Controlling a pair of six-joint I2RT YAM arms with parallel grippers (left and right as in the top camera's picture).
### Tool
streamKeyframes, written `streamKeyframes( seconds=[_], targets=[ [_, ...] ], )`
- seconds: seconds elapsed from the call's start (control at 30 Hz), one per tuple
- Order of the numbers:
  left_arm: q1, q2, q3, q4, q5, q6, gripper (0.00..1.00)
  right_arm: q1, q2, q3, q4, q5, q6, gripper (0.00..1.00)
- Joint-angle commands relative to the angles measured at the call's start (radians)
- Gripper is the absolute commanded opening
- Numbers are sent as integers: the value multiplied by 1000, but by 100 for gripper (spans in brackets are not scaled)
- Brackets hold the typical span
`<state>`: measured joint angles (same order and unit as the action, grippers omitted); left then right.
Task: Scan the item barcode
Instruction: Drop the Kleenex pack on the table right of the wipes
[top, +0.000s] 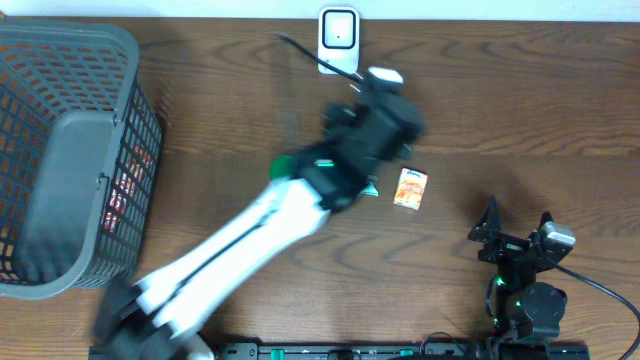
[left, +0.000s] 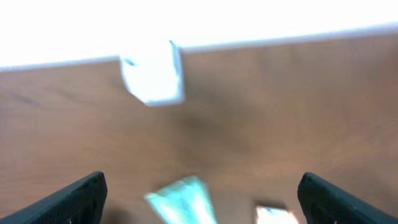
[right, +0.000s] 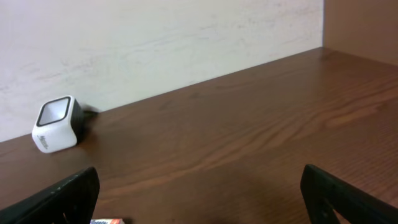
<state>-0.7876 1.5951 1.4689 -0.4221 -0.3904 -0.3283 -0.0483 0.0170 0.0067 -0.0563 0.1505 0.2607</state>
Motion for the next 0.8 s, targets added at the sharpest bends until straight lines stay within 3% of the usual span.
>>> streamKeyframes(
  seconds=[0.0, 0.1, 0.2, 0.47, 0.63, 0.77],
  targets=[
    [167, -187, 11, -81, -79, 145, 98, -3, -6, -1, -4, 2, 12, 99],
    [395, -306, 11, -185, -69, 143, 98, -3, -6, -1, -4, 2, 12, 99],
    [670, -383, 11, -259, 31, 133, 98, -3, -6, -1, -4, 2, 12, 99],
    [1323, -374, 10, -384, 589, 124, 98, -3, -6, -1, -4, 2, 12, 99],
    [1486, -245, 9, -502, 686, 85, 98, -3, -6, -1, -4, 2, 12, 99],
    [1494, -120, 8, -597, 686, 185, 98, -3, -6, -1, -4, 2, 12, 99]
  ],
)
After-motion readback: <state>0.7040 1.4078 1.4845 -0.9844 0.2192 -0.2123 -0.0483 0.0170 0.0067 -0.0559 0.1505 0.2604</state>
